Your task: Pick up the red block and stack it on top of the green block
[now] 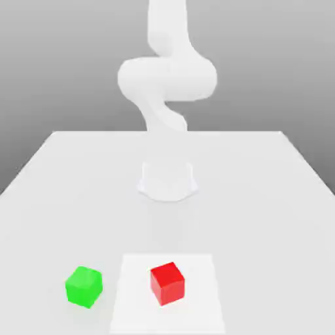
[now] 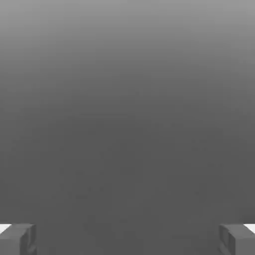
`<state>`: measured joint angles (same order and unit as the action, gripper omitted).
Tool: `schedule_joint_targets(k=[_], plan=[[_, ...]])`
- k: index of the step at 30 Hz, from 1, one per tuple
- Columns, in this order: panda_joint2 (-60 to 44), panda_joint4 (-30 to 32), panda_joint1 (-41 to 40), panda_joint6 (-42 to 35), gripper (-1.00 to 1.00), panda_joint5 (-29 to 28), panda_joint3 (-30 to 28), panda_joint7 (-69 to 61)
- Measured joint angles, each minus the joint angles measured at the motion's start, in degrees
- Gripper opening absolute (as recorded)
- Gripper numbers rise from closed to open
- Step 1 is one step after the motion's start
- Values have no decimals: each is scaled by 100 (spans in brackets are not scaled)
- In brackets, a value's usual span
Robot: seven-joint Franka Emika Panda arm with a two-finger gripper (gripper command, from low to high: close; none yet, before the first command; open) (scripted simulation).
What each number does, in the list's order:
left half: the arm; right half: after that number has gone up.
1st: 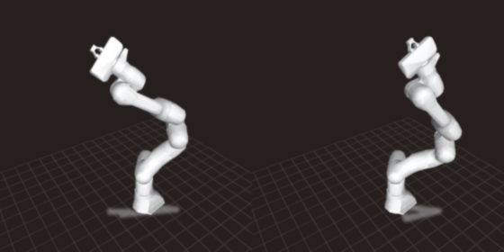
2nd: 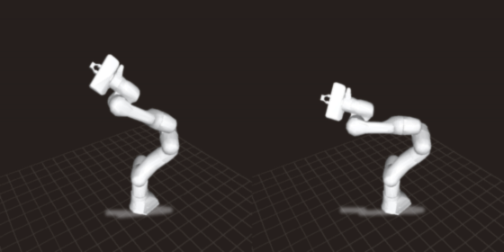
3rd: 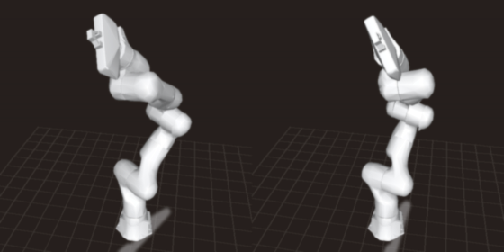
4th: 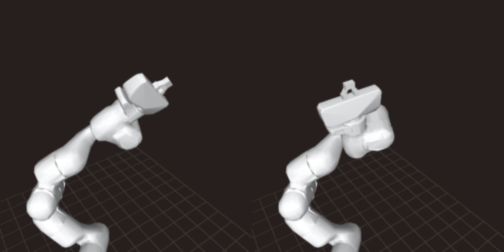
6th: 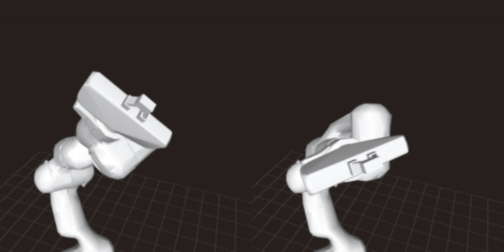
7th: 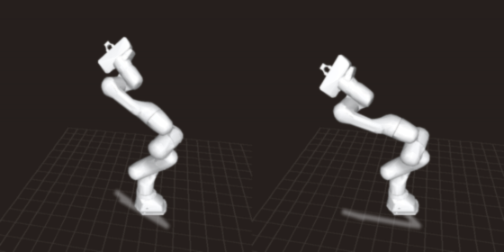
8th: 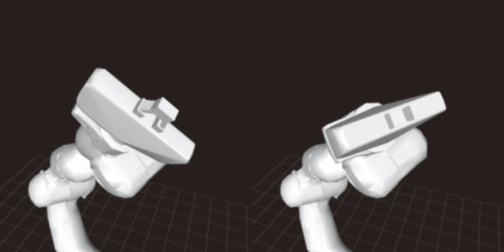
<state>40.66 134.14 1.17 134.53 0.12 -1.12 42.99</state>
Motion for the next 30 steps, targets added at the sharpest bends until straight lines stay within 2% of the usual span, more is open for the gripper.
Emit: schedule_joint_targets(k=[10,20,26,27,30], plan=[[-2120,961,414,1124,0,102,-402,-1198],[-4194,1905,554,2226,0,129,-529,-2319],[-5436,1871,388,3201,0,397,-307,-2654],[-5619,1846,339,3356,-100,443,-248,-2689],[-5619,1846,337,3353,-100,439,-248,-2685]])
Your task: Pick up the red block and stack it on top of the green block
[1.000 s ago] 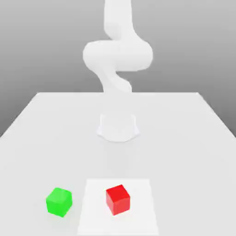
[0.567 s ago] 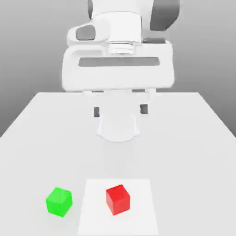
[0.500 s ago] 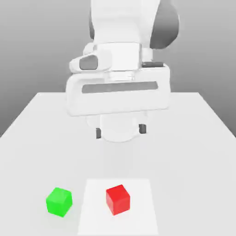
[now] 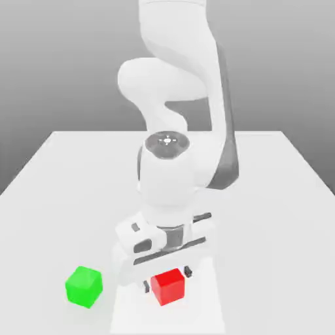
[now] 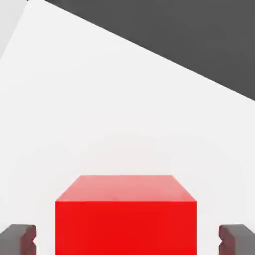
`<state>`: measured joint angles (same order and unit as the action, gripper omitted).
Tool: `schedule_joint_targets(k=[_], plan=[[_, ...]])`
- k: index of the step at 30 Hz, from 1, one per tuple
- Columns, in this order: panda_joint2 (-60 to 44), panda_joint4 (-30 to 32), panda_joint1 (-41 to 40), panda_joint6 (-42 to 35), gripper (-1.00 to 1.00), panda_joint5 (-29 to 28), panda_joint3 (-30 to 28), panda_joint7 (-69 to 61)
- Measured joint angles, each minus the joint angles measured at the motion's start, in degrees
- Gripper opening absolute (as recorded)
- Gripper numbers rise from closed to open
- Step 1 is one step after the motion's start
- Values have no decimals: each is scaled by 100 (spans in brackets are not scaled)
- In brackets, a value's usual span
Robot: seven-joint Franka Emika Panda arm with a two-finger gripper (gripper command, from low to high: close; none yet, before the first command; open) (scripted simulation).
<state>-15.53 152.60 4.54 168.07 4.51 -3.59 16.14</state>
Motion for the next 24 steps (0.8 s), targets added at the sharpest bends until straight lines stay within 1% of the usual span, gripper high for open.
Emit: schedule_joint_targets(k=[4,10,15,16,17,20,21,24], plan=[[-34,-4,-16,25,-100,-3,17,2],[1033,137,21,-896,-100,-318,-178,237],[1395,-218,-1318,-1613,-100,-386,-850,345],[1317,-265,-1469,-1583,-100,-336,-866,316],[1178,-293,-1440,-1474,-100,-264,-825,266],[622,-339,-1510,-978,-100,27,-685,59],[442,-348,-1555,-812,100,115,-624,-4],[442,-348,-1555,-812,100,115,-624,-4]])
